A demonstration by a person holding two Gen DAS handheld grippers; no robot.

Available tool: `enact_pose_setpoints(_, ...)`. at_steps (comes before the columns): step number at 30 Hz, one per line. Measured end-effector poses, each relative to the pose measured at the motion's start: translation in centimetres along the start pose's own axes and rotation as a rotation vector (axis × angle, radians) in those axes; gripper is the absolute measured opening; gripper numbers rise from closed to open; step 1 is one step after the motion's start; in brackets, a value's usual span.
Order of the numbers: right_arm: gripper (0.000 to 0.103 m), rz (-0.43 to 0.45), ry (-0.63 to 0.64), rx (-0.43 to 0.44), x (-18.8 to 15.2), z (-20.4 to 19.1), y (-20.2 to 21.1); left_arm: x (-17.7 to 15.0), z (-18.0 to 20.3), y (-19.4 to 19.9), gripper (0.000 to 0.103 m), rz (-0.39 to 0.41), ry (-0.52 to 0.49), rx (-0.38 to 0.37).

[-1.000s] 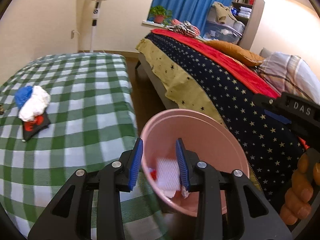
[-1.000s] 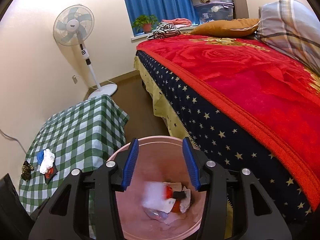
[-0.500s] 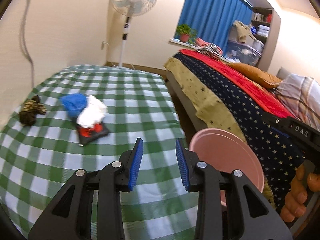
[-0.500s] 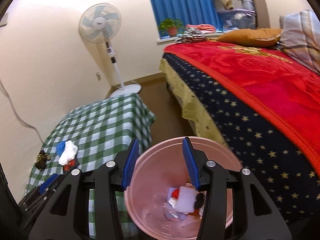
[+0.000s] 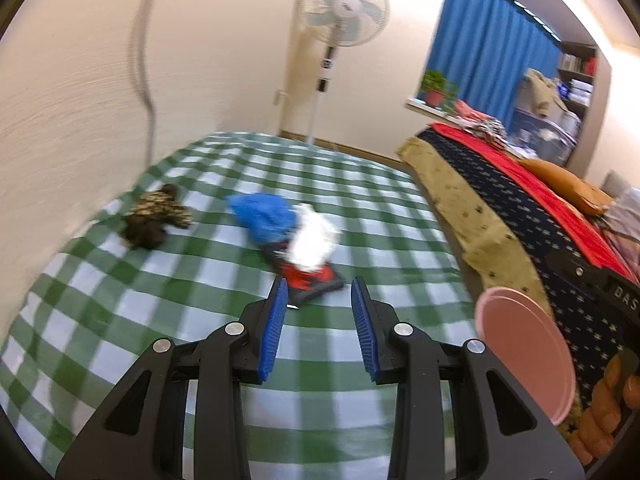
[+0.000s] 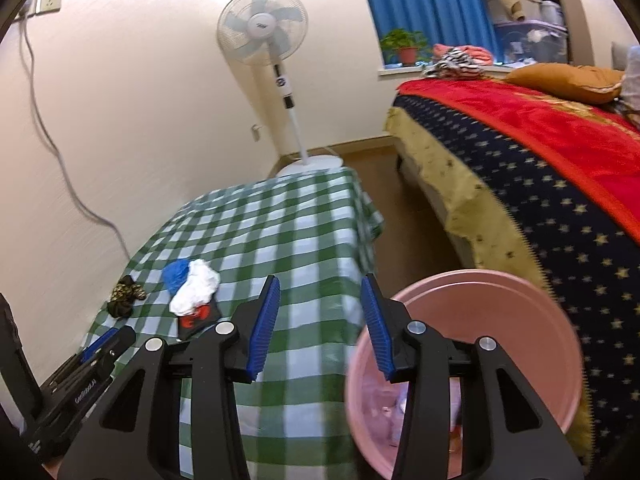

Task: Collect trash
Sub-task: 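Move both open tools back over the remaining trash on the bed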

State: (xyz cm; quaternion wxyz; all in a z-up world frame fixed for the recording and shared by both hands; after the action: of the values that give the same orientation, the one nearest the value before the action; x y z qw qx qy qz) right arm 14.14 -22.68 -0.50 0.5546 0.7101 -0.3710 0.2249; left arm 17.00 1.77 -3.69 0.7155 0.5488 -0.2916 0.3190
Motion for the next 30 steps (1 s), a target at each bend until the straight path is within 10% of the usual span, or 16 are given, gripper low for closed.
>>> enact_pose_setpoints(17, 0.042, -0.091, 0.069, 0.194, -1.8, -9.8, -9.0, 3.1, -9.6, -2.0, 0.033, 0.059, 0.156, 0.24)
enact_pose_setpoints(30, 0.067, -0.208, 0.169, 0.241, -3.3, -14.6, -15.3, 4.2, -14.5, -5.3, 0.053, 0.011, 0.279, 0.332)
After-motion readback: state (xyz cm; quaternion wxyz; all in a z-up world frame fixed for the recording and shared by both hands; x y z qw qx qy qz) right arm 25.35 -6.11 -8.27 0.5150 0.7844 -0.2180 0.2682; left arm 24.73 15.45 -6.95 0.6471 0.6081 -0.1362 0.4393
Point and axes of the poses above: each gripper's, at about its wrist camera, not at the fingertips, and y roughly against the way its jaws point, z to its right, x to its top, the point moved 6 cm from there along -y, roughly the way its jaws point, and after that the axes turned 4 degrees about -z, right-handed, at the moved point
